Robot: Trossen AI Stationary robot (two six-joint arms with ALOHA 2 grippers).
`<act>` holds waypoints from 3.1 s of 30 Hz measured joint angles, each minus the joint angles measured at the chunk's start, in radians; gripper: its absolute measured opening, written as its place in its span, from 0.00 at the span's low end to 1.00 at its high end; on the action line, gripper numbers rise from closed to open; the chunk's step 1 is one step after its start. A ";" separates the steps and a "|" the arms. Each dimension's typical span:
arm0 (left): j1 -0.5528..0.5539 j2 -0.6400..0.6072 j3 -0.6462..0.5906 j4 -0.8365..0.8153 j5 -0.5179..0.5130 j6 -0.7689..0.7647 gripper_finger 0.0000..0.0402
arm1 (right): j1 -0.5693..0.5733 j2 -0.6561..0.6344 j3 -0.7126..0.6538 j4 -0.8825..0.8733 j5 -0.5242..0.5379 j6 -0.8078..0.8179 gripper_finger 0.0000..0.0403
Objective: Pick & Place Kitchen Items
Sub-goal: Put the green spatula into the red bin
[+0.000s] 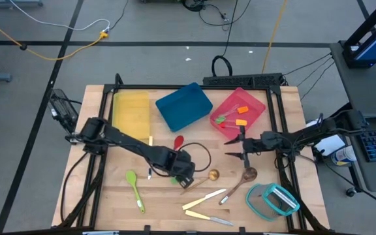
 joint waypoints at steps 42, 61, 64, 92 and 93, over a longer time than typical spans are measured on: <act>0.007 0.081 -0.066 0.009 0.074 -0.129 0.61 | 0.030 0.000 -0.001 -0.004 0.001 -0.024 0.40; 0.018 0.086 -0.079 0.043 0.049 -0.040 0.26 | 0.029 0.000 -0.001 -0.004 0.001 -0.025 0.40; 0.026 0.087 -0.078 0.059 0.056 -0.032 0.20 | 0.029 0.000 -0.001 -0.004 0.001 -0.024 0.40; 0.090 0.093 0.112 0.359 -0.272 0.466 0.08 | 0.029 0.000 -0.001 -0.025 -0.001 0.058 0.40; 0.097 0.093 0.112 0.380 -0.272 0.479 0.09 | 0.029 0.000 -0.001 -0.016 -0.001 0.059 0.40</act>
